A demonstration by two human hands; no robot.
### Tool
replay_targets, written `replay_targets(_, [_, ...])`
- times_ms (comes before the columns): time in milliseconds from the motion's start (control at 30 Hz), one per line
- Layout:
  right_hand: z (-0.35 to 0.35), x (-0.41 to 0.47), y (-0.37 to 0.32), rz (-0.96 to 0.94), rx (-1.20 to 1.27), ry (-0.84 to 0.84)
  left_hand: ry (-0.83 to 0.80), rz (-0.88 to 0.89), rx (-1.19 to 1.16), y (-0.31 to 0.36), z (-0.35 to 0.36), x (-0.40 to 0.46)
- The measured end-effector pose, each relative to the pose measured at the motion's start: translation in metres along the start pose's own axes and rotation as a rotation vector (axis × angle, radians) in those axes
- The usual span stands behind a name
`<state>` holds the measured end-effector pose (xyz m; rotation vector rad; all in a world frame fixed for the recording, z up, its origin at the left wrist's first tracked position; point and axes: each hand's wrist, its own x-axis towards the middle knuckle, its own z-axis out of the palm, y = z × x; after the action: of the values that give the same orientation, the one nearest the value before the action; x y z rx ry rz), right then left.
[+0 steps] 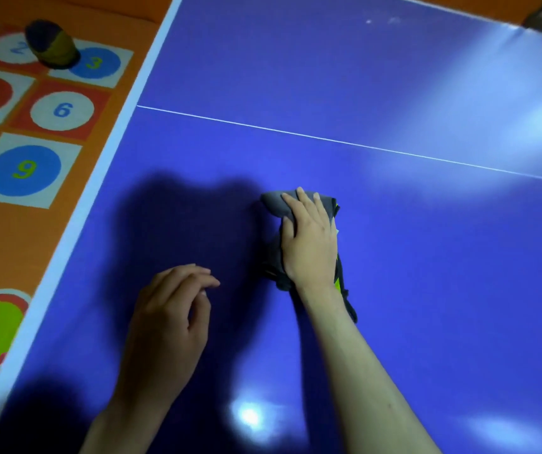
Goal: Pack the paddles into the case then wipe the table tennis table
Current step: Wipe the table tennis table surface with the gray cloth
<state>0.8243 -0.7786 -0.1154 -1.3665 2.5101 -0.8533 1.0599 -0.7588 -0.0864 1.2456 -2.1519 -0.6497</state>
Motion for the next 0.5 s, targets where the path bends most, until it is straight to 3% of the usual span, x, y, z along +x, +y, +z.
replay_targets(500, [-0.178, -0.004, 0.282, 0.126, 0.011, 0.060, -0.077, 0.045, 0.029, 0.156, 0.158, 0.004])
